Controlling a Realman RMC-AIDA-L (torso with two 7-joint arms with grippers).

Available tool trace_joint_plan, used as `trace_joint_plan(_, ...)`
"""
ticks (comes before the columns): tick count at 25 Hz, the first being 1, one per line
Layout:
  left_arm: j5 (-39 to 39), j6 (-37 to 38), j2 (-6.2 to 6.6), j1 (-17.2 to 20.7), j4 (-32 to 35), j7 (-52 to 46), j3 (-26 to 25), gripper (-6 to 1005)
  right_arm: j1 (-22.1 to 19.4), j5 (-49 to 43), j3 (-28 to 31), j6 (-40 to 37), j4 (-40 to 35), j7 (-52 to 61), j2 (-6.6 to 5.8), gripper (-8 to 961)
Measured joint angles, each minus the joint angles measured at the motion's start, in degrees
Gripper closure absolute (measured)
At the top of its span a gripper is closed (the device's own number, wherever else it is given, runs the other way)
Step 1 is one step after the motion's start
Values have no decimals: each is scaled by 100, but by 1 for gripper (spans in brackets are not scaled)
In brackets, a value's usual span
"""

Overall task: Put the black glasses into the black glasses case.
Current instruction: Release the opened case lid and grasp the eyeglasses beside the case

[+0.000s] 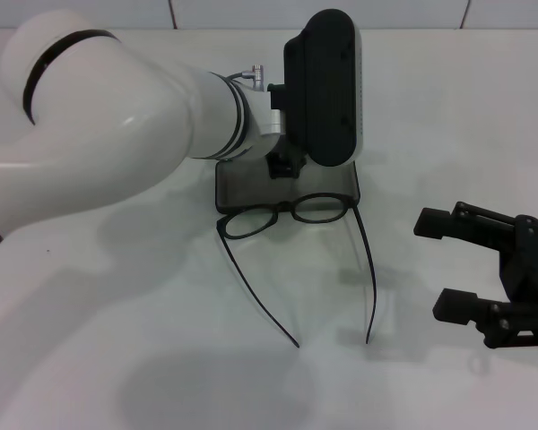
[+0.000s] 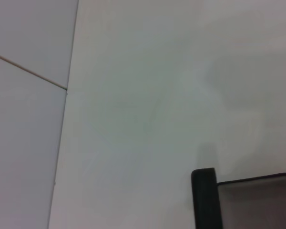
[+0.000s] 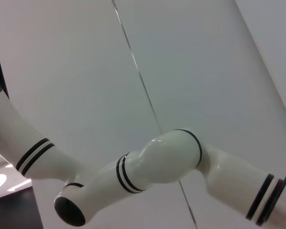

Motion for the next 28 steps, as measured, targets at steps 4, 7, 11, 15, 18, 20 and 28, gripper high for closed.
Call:
trace_joint_plan(4,1,125,0,13,165,-4,7,734,3,0,26,5,27,1,-7,119)
trace_joint_plan(7,0,451,4,35,476,-7,6,723,4,0,26,17,27,2,-6,122)
trace_joint_plan(11,-41,853,6,119,910,-6,-72,723,4,0,25,25,27,4,-10,126)
trace_joint_plan(15,-63,1138,5,368,1544,-17,-249,724,2,-66,10,332,-42,10,-70,130)
trace_joint_plan(18,-161,1437,-2,466,2107,-406,-481,724,3,-290,-2,853,-255,178,-233,134)
trace_joint_plan(20,-344,1512,1,561,2524,-811,-730,724,9,-484,1,1010,-560,451,-323,136)
trace_joint_plan(28,-4302,1523,22,1642,3192,-222,-2902,725,201,-2102,-17,1737,-2970,2105,-202,144)
